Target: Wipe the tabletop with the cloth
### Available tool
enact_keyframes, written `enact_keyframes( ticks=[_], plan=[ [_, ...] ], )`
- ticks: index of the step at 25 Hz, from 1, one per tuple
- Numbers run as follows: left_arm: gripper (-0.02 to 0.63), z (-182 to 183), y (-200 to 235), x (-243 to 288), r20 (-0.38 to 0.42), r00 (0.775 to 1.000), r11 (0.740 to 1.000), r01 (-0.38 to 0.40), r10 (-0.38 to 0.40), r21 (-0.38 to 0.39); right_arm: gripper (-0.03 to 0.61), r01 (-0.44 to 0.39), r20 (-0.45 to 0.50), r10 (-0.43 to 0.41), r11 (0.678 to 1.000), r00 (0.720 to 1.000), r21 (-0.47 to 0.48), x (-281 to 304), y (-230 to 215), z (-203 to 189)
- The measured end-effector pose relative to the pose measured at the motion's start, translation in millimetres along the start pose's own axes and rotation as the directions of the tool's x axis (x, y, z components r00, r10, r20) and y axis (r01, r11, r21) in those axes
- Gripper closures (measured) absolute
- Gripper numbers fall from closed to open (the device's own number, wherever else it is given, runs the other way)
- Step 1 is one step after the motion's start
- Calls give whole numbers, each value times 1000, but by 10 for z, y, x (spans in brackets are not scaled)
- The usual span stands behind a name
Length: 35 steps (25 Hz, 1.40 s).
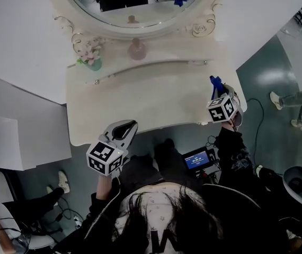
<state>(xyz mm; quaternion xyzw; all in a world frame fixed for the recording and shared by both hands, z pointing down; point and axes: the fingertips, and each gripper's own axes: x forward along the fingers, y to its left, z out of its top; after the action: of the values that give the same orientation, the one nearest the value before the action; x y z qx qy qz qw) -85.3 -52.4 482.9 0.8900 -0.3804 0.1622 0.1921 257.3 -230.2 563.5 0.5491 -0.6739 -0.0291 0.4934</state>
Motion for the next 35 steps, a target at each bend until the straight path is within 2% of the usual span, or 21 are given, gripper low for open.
enact_keyframes(
  ticks=[4, 11, 14, 18, 21, 27, 32, 35],
  plan=[
    [612, -209, 203, -458, 4, 1000, 1000, -18, 18, -10, 502, -50, 76, 47, 998, 996, 38, -313, 499, 529],
    [612, -551, 489, -1235, 14, 999, 999, -50, 50, -22, 502, -147, 184, 143, 989, 973, 9, -812, 1579, 1367],
    [612, -679, 571, -1522, 21, 998, 997, -66, 67, -35, 502, -206, 223, 206, 978, 953, -26, -1012, 2116, 1718],
    [612, -843, 672, -1867, 39, 993, 992, -105, 107, -67, 502, -297, 272, 316, 949, 909, -108, -1306, 2910, 2160],
    [612, -962, 726, -2070, 57, 988, 986, -135, 141, -93, 502, -356, 293, 402, 913, 867, -199, -1510, 3519, 2439],
    [612, -1141, 888, -2470, 83, 973, 969, -200, 213, -142, 502, -440, 322, 555, 821, 767, -364, -1955, 4666, 2907],
    [612, -1277, 1024, -2844, 95, 949, 940, -277, 300, -200, 502, -502, 304, 681, 711, 666, -492, -2377, 5510, 3173],
    [612, -1364, 1113, -3050, 100, 935, 920, -310, 341, -239, 502, -518, 274, 722, 662, 636, -541, -2512, 5886, 3253]
  ],
)
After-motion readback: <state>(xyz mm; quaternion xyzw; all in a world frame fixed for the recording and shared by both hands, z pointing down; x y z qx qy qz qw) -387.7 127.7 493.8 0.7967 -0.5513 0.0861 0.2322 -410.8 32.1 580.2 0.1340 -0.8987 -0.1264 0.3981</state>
